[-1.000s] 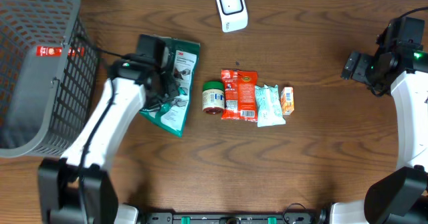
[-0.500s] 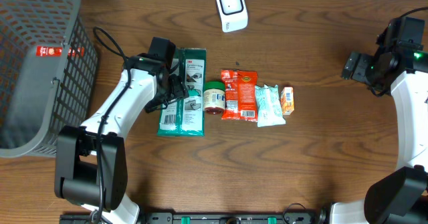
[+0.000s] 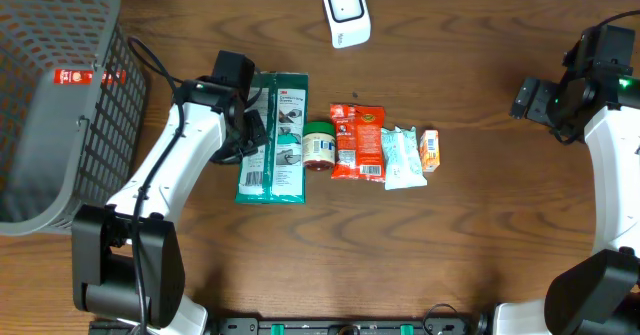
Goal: Scan the item barcode
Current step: 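Lay the glove pack flat left of the jar and open the left gripper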
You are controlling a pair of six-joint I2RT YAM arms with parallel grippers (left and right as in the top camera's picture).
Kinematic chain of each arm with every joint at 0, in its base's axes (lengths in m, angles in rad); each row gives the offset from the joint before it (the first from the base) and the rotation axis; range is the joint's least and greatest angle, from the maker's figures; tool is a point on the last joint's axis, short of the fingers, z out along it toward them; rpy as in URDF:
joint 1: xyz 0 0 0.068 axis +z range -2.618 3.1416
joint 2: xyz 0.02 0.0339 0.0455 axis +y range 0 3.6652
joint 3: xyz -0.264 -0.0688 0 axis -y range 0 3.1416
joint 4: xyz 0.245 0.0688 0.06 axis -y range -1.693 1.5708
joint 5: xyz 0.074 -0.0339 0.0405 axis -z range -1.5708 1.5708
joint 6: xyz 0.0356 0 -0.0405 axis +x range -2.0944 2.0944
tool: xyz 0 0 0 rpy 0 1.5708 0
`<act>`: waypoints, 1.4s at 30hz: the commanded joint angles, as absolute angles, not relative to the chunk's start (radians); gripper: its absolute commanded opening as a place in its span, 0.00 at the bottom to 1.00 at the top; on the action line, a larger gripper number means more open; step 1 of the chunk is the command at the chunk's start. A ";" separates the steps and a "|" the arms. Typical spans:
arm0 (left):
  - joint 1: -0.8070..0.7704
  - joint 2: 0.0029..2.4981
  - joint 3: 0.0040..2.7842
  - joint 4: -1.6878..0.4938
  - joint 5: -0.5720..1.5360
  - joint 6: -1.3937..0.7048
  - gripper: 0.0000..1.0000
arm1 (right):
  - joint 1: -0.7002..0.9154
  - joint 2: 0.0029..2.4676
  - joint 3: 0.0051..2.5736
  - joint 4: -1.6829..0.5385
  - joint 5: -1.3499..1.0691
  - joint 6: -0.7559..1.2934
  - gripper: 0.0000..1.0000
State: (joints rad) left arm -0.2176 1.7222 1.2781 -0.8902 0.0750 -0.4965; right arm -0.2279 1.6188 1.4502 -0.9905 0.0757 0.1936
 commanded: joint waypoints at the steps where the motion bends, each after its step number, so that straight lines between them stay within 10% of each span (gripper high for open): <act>1: -0.215 1.712 1.239 -0.896 0.063 -0.487 0.08 | -0.228 1.616 1.459 -0.991 0.081 0.193 0.99; 20: -0.287 1.712 1.005 -0.630 0.062 -0.489 0.08 | -0.228 1.616 1.459 -0.991 0.081 0.193 0.99; 29: -0.249 1.642 1.298 -0.881 0.062 -0.363 0.27 | -0.228 1.616 1.459 -0.991 0.081 0.193 0.99; 35: -0.150 1.612 1.715 -1.084 -0.023 -0.348 0.60 | -0.228 1.616 1.459 -0.991 0.081 0.193 0.99; 42: 0.112 1.612 1.977 -1.053 -0.054 -0.464 0.65 | -0.228 1.616 1.459 -0.991 0.081 0.193 0.99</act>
